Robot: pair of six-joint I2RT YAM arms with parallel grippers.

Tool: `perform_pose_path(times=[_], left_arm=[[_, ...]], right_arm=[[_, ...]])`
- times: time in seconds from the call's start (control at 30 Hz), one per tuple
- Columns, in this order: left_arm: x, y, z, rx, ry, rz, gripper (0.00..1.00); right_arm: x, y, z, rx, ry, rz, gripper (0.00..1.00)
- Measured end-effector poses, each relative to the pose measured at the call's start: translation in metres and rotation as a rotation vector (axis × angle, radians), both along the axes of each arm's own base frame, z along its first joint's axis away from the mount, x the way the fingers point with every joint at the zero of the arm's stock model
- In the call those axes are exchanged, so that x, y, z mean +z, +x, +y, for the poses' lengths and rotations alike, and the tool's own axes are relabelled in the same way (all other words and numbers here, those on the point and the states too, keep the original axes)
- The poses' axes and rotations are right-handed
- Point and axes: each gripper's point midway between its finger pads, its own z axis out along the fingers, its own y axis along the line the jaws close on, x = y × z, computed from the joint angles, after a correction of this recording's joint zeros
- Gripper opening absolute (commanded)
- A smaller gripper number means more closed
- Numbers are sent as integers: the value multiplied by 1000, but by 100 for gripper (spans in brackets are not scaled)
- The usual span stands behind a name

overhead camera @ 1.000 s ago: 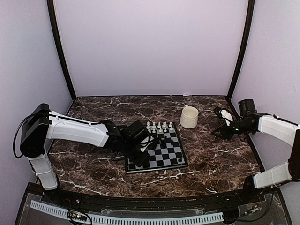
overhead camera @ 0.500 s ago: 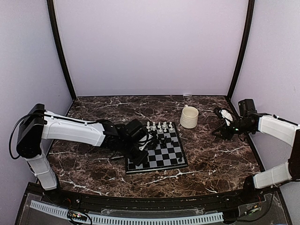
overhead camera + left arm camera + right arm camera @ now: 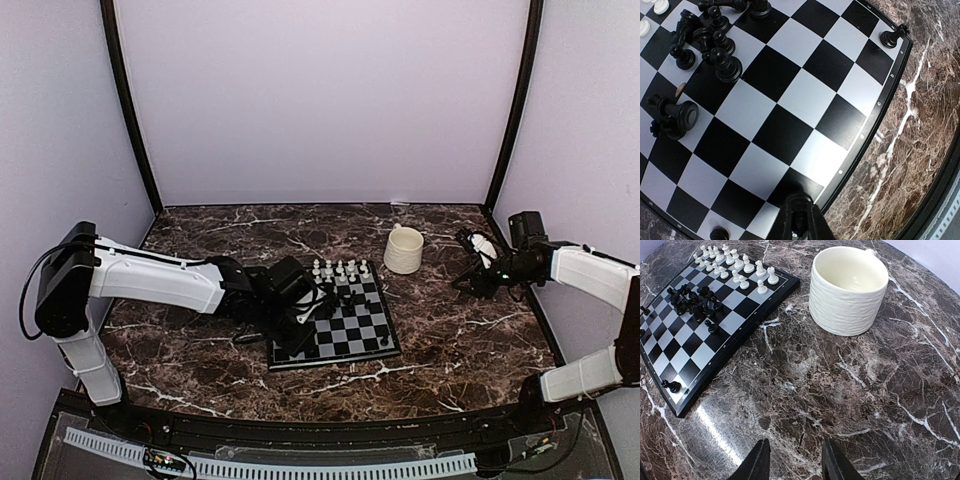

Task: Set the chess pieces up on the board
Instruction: Place the bishop on c8, then pick up the pawn from the chessboard.

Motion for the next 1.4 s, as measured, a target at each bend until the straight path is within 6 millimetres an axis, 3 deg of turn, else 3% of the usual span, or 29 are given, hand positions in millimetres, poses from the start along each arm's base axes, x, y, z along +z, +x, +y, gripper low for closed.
perform_pose_path(times=[0.43, 0.73, 0.83, 0.93, 1.07, 1.2, 1.27, 1.4], left_arm=[[-2, -1, 0, -1, 5, 3, 20], [-3, 0, -1, -2, 10, 2, 41], [5, 1, -4, -5, 4, -7, 47], [30, 7, -11, -18, -22, -45, 50], [88, 25, -21, -24, -94, -168, 55], [144, 54, -8, 17, -161, -287, 56], [162, 87, 16, 90, -178, -332, 56], [169, 155, 72, 252, -160, -402, 56]], right_arm=[[0, 0, 0, 0, 0, 0, 37], [0, 0, 0, -2, -2, 0, 37], [0, 0, 0, -1, -2, 3, 37], [1, -1, 3, 17, -9, 13, 37], [6, 0, 22, 98, -69, 17, 37], [11, -1, 57, 224, -126, 22, 34], [13, 1, 72, 274, -147, 25, 32], [11, 12, 103, 346, -184, 41, 28]])
